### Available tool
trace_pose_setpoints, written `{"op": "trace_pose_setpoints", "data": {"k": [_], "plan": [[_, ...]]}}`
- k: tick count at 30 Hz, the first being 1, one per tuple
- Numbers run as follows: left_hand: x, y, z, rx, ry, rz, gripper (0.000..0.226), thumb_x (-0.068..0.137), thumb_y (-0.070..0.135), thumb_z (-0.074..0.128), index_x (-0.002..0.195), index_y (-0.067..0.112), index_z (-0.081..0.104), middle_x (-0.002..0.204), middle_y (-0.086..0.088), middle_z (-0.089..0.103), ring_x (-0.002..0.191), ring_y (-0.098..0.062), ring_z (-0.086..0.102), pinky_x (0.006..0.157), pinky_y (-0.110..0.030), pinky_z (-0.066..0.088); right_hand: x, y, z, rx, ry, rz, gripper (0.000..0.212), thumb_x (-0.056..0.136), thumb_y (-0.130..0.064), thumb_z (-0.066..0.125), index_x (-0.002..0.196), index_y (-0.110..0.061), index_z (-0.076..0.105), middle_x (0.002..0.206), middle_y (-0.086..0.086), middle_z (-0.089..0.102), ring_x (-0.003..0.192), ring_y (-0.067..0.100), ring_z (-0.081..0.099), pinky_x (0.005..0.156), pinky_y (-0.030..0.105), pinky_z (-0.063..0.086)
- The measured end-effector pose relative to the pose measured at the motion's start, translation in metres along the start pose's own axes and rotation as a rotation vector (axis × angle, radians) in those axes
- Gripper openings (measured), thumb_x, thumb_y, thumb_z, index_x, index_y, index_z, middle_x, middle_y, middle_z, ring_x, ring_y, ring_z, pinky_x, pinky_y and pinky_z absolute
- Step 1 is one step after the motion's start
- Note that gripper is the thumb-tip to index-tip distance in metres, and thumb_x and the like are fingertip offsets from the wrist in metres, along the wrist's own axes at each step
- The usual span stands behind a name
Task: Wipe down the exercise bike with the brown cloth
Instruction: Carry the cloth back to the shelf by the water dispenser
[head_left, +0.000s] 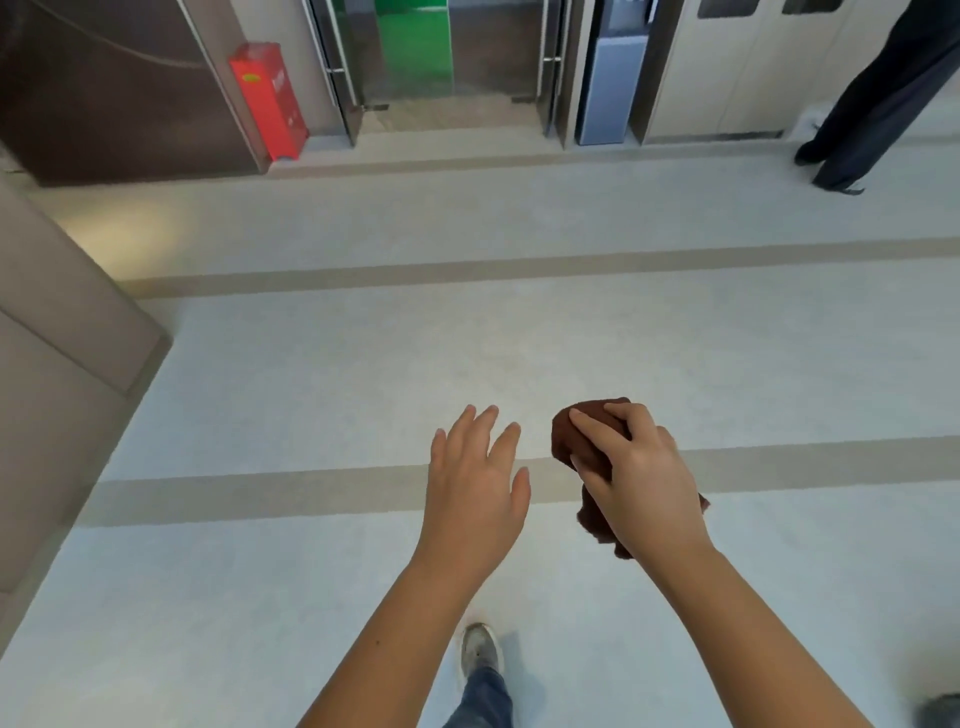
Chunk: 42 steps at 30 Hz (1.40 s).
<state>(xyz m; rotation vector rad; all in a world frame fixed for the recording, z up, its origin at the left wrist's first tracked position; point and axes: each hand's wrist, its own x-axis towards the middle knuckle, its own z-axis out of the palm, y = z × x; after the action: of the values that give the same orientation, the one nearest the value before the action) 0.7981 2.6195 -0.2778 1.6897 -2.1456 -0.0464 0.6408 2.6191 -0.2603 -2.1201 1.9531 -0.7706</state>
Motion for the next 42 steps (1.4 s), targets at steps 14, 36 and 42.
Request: {"op": "trace_pose_setpoints", "data": {"k": [14,36,42], "plan": [[0.265,0.009,0.074,-0.09,-0.12,0.233,0.037,0.079,0.025,0.056,0.112,0.011,0.064,0.122,-0.012,0.059,0.117,-0.033,0.052,0.095,-0.053,0.036,0.224,0.096,0.007,-0.032,0.148,0.23,0.044,0.074,-0.009,0.073,0.115,-0.021,0.064,0.117,0.013,0.056,0.087,0.039,0.056,0.063,0.042,0.052],[0.726,0.083,0.226,-0.084,-0.288,0.114,0.049,0.098,0.038,0.029,0.145,0.028,0.019,0.155,0.004,0.007,0.141,-0.016,-0.002,0.111,-0.032,-0.008,0.648,0.334,0.015,-0.044,0.116,0.278,0.043,0.08,-0.015,0.068,0.121,-0.024,0.06,0.124,0.008,0.052,0.098,0.035,0.053,0.067,0.038,0.05],[0.882,0.036,0.281,-0.124,-0.211,0.158,0.043,0.091,0.026,0.04,0.13,0.011,0.049,0.142,-0.013,0.04,0.134,-0.03,0.03,0.109,-0.047,0.018,0.805,0.373,0.046,-0.034,0.104,0.292,0.044,0.082,-0.018,0.065,0.125,-0.027,0.056,0.128,0.006,0.048,0.103,0.035,0.051,0.073,0.041,0.051]]}}
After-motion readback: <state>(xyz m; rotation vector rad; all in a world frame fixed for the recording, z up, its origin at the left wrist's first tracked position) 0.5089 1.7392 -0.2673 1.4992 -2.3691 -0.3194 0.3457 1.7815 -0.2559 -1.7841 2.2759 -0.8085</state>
